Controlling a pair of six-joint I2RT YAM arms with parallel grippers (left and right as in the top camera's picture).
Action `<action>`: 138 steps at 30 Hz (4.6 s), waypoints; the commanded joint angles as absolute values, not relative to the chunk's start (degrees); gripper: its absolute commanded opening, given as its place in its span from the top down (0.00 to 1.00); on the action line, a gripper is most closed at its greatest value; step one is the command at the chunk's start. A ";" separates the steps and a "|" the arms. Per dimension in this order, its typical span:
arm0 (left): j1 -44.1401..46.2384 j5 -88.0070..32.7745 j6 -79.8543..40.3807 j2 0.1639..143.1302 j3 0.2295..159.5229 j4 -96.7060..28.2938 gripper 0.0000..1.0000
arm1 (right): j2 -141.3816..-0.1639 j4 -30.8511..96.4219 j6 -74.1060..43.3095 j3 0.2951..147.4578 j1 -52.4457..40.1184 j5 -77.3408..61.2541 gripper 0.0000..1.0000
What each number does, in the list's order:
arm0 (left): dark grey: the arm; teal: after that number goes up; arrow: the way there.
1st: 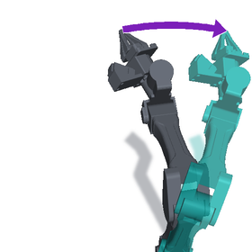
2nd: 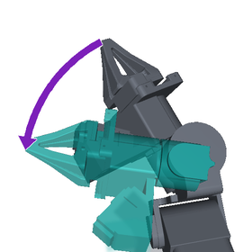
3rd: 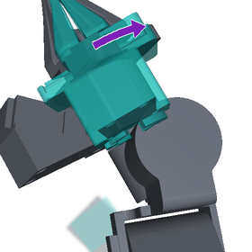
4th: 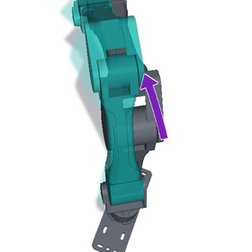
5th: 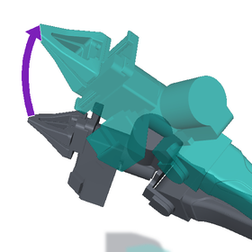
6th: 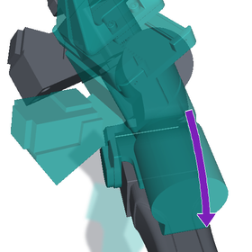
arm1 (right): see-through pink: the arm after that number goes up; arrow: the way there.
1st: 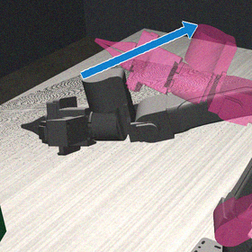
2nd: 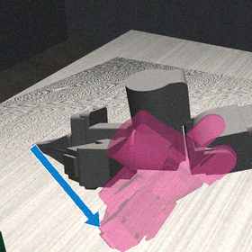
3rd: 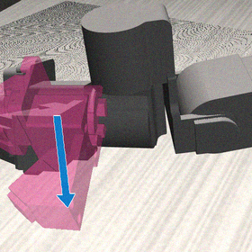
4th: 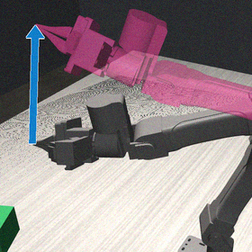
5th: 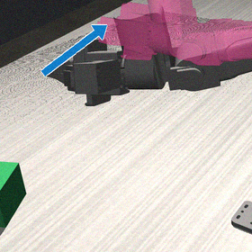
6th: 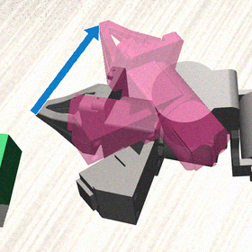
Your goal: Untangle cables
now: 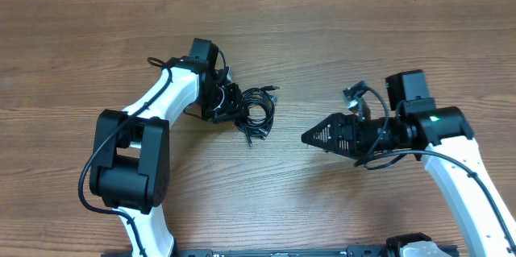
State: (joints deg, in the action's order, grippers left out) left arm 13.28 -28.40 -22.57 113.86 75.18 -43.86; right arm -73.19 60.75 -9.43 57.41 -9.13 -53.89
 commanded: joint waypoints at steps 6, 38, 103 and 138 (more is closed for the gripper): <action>15.86 -22.96 -26.55 114.39 76.05 -40.27 0.62 | -73.49 58.85 -12.25 58.19 -11.42 -50.37 0.07; 15.05 -35.51 -23.09 109.21 85.82 -46.70 0.96 | -73.49 59.05 -12.27 58.19 -11.42 -49.52 0.00; 19.11 -14.52 -14.74 116.90 110.41 -71.26 0.96 | -73.54 59.77 -21.32 58.13 -11.42 -40.36 0.00; 19.31 -31.35 -15.00 111.00 117.84 -83.99 0.96 | -77.82 23.18 -52.36 58.13 -14.35 -52.75 0.56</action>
